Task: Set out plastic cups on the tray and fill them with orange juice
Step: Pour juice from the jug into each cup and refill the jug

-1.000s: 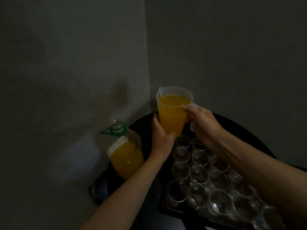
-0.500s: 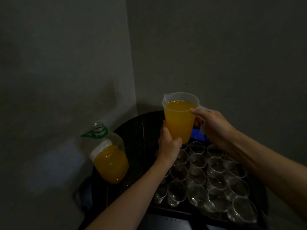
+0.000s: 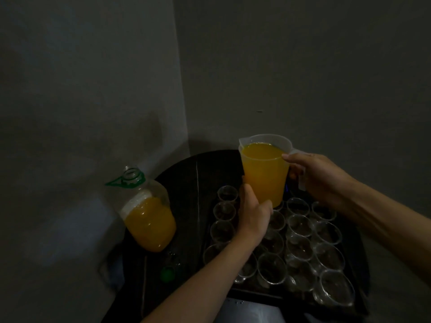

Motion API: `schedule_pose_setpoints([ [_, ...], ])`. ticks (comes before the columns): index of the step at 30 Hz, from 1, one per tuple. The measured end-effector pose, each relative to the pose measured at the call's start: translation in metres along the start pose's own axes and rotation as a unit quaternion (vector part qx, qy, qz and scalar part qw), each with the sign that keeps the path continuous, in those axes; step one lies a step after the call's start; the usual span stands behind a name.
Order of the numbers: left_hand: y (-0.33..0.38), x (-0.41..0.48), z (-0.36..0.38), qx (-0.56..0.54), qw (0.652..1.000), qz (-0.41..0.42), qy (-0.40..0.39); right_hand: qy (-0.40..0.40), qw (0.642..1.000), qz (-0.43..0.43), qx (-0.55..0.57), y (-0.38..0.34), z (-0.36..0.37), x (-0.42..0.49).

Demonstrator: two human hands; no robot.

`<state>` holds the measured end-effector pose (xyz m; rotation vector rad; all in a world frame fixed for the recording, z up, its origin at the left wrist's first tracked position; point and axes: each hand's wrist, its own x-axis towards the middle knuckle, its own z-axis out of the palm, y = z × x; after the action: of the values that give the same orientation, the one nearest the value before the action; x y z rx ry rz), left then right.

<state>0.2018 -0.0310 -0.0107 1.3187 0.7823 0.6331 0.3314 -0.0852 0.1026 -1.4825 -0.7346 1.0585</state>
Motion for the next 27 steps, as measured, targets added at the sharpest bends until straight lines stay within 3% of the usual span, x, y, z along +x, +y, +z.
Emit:
schedule_pose_setpoints([
  [14,-0.022,-0.003,0.010,-0.030,0.999,-0.014,-0.017,0.016,0.995,0.022,-0.093,0.012,-0.008,0.003],
  [27,-0.021,-0.009,0.012,-0.044,0.998,-0.042,-0.016,0.004,0.996,0.042,-0.084,0.017,-0.009,0.012],
])
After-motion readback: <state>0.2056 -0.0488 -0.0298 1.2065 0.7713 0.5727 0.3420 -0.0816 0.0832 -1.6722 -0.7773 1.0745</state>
